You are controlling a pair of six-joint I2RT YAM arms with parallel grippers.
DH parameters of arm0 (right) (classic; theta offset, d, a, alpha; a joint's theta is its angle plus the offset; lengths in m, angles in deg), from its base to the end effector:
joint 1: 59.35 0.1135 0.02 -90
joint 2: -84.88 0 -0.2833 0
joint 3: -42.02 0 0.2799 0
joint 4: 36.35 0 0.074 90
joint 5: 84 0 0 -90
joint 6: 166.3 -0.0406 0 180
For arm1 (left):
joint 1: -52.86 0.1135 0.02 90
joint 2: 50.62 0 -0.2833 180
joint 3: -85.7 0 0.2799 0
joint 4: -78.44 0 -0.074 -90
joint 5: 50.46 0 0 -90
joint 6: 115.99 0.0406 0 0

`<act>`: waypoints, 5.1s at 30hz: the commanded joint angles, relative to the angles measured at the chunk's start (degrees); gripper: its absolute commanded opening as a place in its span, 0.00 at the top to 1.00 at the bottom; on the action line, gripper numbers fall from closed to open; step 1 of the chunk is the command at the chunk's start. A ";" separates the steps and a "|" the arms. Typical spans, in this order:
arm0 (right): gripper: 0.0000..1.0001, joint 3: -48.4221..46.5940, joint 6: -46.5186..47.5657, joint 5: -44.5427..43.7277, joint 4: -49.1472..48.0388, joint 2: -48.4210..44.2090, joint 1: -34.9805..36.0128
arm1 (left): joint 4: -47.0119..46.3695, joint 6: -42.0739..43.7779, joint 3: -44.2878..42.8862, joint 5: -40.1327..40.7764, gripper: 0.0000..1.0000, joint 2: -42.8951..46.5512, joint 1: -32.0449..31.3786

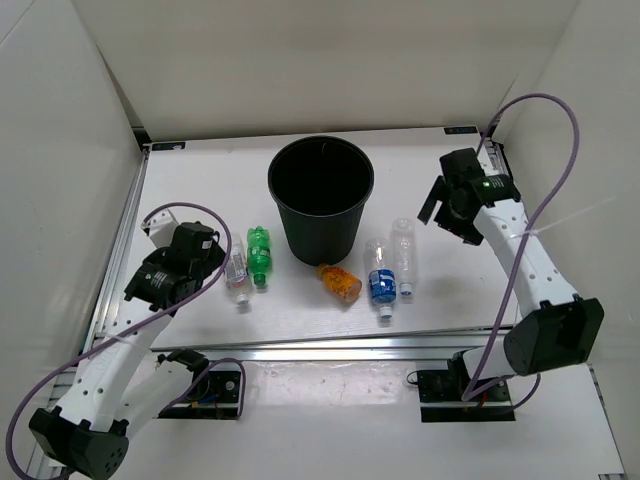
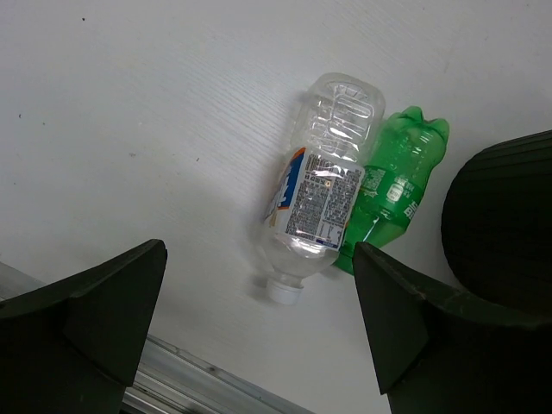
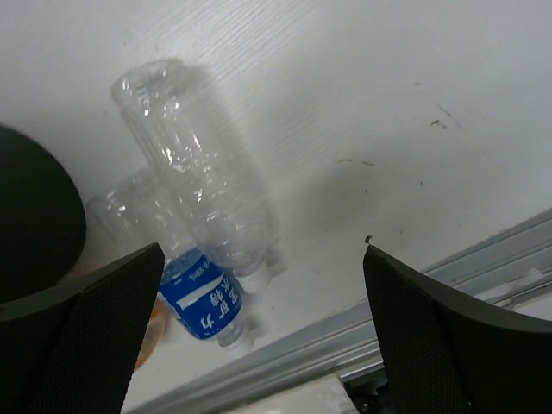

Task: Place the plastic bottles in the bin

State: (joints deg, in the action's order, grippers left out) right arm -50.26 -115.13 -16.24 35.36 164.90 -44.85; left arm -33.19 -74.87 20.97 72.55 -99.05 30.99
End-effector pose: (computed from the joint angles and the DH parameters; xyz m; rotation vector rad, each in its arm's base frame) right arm 0.2954 0.0605 0.3559 0.6566 2.4104 -0.1324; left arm 0.1633 -0.0417 0.3188 -0.7594 2.1662 0.0974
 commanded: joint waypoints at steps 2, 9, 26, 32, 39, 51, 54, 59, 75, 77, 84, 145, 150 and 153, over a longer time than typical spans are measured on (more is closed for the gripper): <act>0.00 -4.29 8.68 9.41 3.58 8.11 0.97 | -2.64 -0.87 1.64 0.03 0.00 0.52 -0.19; 0.00 -8.78 9.89 10.55 10.54 15.77 3.68 | -2.64 -0.86 2.17 0.56 0.00 1.57 -0.19; 0.00 -10.11 13.69 32.68 3.61 23.85 -0.79 | -3.69 3.09 4.46 2.84 0.00 0.97 -0.19; 0.00 -5.64 14.22 30.95 -1.14 28.86 -0.79 | -3.69 5.38 3.84 2.84 0.00 0.35 0.33; 0.00 -0.62 14.22 30.33 -5.89 30.54 -2.64 | -3.69 7.22 3.84 2.32 0.00 0.35 2.09; 0.32 0.44 15.36 30.33 -7.74 35.46 -5.71 | -3.16 7.22 4.37 0.65 0.00 -1.40 3.85; 0.47 1.06 13.88 29.71 -6.96 34.15 -7.55 | -3.16 7.22 4.37 0.65 0.00 -2.03 3.85; 0.57 -6.48 11.94 28.83 -2.30 26.42 -9.49 | -3.16 6.70 3.84 0.65 0.00 -3.17 3.85; 0.57 -54.84 9.91 45.53 -15.11 23.59 4.91 | -8.70 4.06 7.00 2.84 0.00 -7.73 3.85; 0.56 -54.84 10.70 43.61 -15.12 25.61 8.51 | -10.19 4.06 7.53 3.45 0.00 -7.74 3.85; 0.00 -57.56 15.01 44.21 -13.54 29.04 12.83 | -13.88 5.72 8.15 4.07 0.00 -9.58 3.85; 0.00 -33.57 20.55 48.78 -5.62 9.36 0.53 | -40.78 11.53 6.91 -14.29 0.00 -35.34 0.95; 0.00 -31.81 20.02 49.49 -6.15 9.36 -0.70 | -41.31 11.00 10.87 -12.81 0.13 -34.29 0.95; 0.00 -30.41 20.02 50.01 -6.16 8.83 -0.70 | -40.79 11.00 13.51 -11.05 0.32 -31.13 1.57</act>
State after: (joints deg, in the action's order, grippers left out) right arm -81.58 -95.35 31.75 30.18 176.07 -45.28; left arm -74.37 -63.90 32.49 60.01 -133.82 32.17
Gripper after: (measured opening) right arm 0.998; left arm 0.722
